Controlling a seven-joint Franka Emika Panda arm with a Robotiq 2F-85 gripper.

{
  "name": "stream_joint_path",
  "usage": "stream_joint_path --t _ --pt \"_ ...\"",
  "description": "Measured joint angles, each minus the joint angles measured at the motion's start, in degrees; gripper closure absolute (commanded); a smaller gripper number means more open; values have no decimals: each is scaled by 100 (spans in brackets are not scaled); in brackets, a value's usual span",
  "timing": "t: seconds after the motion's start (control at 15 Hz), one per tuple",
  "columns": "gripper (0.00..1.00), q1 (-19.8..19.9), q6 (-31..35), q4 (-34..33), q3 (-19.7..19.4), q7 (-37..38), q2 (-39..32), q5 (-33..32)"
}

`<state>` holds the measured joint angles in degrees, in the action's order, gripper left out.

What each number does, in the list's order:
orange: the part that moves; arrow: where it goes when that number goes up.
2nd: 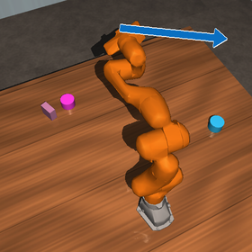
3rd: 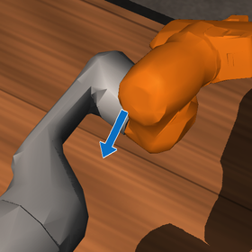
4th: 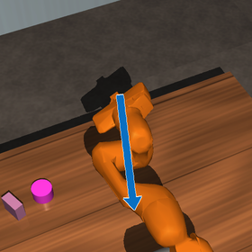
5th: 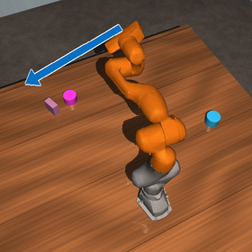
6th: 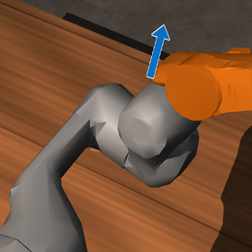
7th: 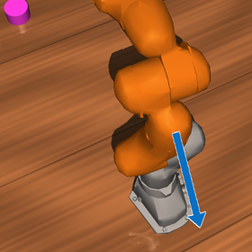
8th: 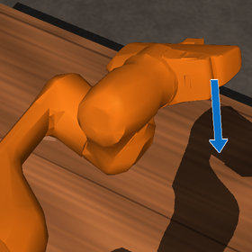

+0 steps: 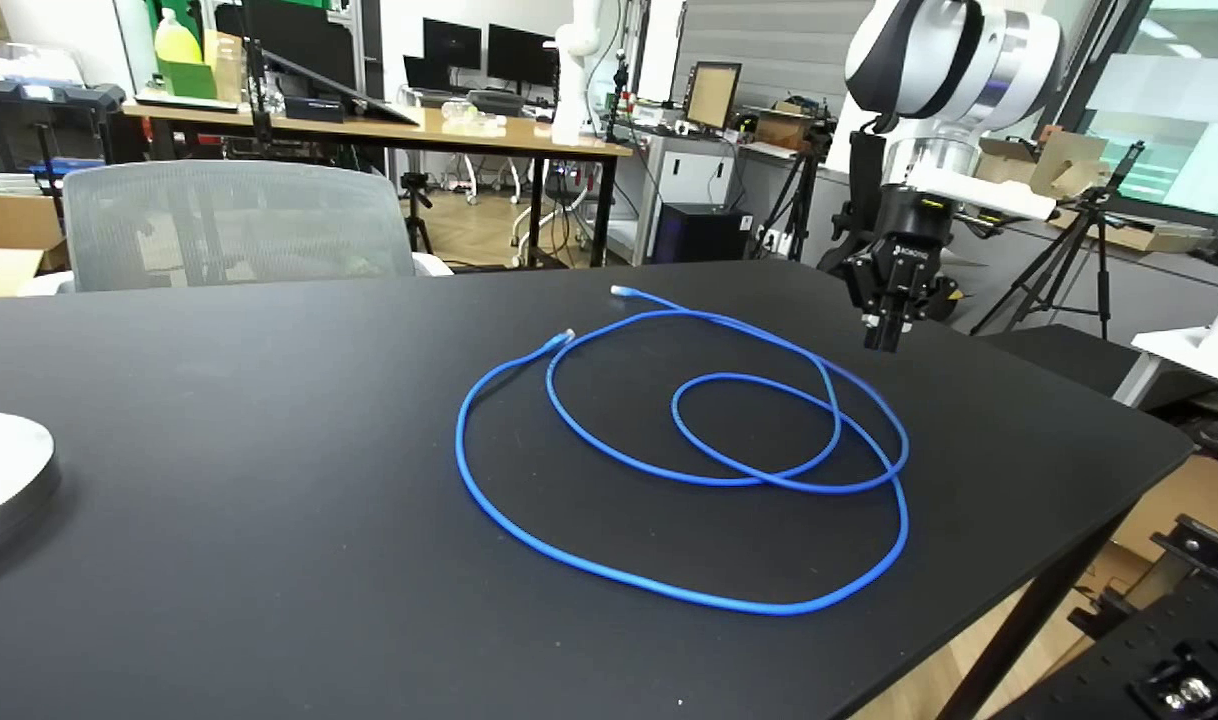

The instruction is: Move the cable backwards

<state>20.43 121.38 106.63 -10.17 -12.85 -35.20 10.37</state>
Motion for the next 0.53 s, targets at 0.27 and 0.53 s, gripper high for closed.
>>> stream_joint_path --t 0.27,0.53 --pt "21 -3 -39 -207 19 79 -135 70" --pt "0 -223 191 -149 3 466 97 -53"
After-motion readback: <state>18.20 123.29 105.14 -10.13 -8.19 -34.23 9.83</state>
